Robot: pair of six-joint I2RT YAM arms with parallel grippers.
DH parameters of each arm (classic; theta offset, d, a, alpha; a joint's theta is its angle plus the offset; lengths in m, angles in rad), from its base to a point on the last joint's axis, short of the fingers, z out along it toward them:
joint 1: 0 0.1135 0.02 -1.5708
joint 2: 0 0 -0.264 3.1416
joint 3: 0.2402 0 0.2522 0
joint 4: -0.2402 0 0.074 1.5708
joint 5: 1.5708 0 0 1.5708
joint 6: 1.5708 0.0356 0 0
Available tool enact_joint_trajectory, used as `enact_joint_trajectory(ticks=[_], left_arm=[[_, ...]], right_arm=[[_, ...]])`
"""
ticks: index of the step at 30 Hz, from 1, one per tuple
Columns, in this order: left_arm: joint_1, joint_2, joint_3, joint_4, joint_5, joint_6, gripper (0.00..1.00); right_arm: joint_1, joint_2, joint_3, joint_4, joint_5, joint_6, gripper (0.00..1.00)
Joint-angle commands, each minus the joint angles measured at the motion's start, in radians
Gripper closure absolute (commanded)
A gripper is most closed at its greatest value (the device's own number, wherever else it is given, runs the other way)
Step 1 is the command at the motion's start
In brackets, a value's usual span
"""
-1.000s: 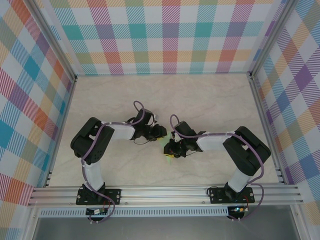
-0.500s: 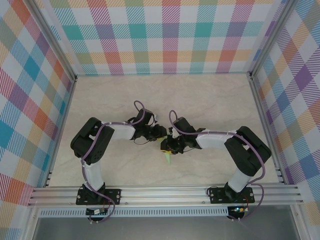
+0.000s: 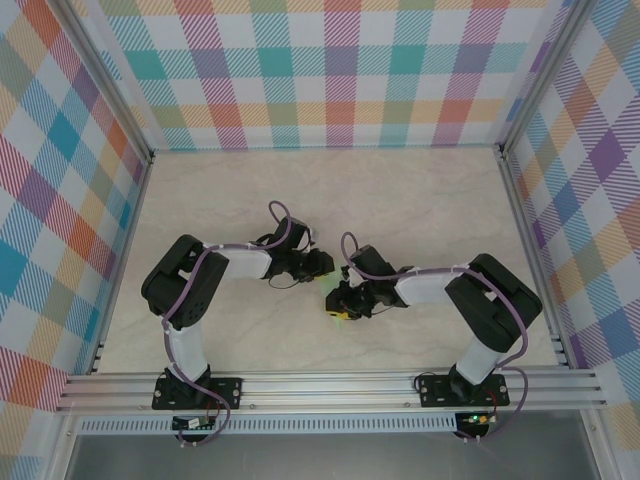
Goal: Fold a paper plane with a square sheet of paper (pick it up from the middle)
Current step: Fold the wing for the fifth time at the center of the table.
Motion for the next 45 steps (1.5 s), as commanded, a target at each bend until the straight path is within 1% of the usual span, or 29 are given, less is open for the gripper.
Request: enact_joint_trajectory(ticks=[1, 5, 11, 18, 21, 23, 25, 27, 28, 30, 33, 36, 38, 42, 45], left_arm=[[0.001, 0.054, -0.024, -0.118, -0.09, 0.009, 0.71], [0.001, 0.055, -0.024, -0.119, -0.087, 0.01, 0.71], [0.0, 0.055, -0.026, -0.116, -0.079, 0.014, 0.72], [0.001, 0.054, -0.005, -0.135, -0.067, 0.029, 0.71], [0.0, 0.042, -0.006, -0.127, -0.048, 0.031, 0.71], [0.0, 0.028, -0.005, -0.119, -0.032, 0.034, 0.69], [0.0, 0.007, 0.003, -0.122, -0.03, 0.036, 0.67], [-0.002, -0.019, 0.022, -0.138, -0.026, 0.038, 0.64], [-0.002, -0.03, 0.037, -0.152, -0.022, 0.042, 0.62], [-0.005, -0.063, 0.076, -0.193, -0.028, 0.057, 0.6], [-0.015, -0.119, 0.149, -0.319, -0.081, 0.095, 0.56], [-0.029, -0.172, 0.208, -0.476, -0.181, 0.122, 0.54], [-0.042, -0.204, 0.217, -0.543, -0.247, 0.124, 0.51], [-0.092, -0.24, 0.222, -0.674, -0.383, 0.073, 0.48], [-0.157, -0.241, 0.228, -0.736, -0.469, 0.002, 0.47]], right_arm=[[0.024, -0.005, -0.05, -0.083, -0.045, -0.026, 0.73], [0.036, -0.025, -0.098, -0.066, -0.041, -0.016, 0.73], [0.056, -0.091, -0.125, -0.094, -0.036, -0.023, 0.73], [0.061, -0.152, -0.119, -0.183, 0.013, -0.034, 0.73], [0.061, -0.219, -0.135, -0.159, 0.037, -0.007, 0.71], [0.061, -0.285, -0.131, -0.193, 0.094, -0.001, 0.66], [0.059, -0.364, -0.124, -0.275, 0.213, 0.004, 0.6], [0.042, -0.423, -0.136, -0.339, 0.324, 0.037, 0.58], [0.019, -0.446, -0.157, -0.348, 0.351, 0.063, 0.57], [-0.036, -0.476, -0.201, -0.333, 0.358, 0.111, 0.56], [-0.087, -0.514, -0.247, -0.318, 0.378, 0.16, 0.53], [-0.105, -0.54, -0.254, -0.299, 0.384, 0.153, 0.48], [-0.112, -0.542, -0.241, -0.301, 0.387, 0.14, 0.47], [-0.124, -0.53, -0.204, -0.31, 0.384, 0.106, 0.44], [-0.129, -0.508, -0.181, -0.301, 0.375, 0.087, 0.43]])
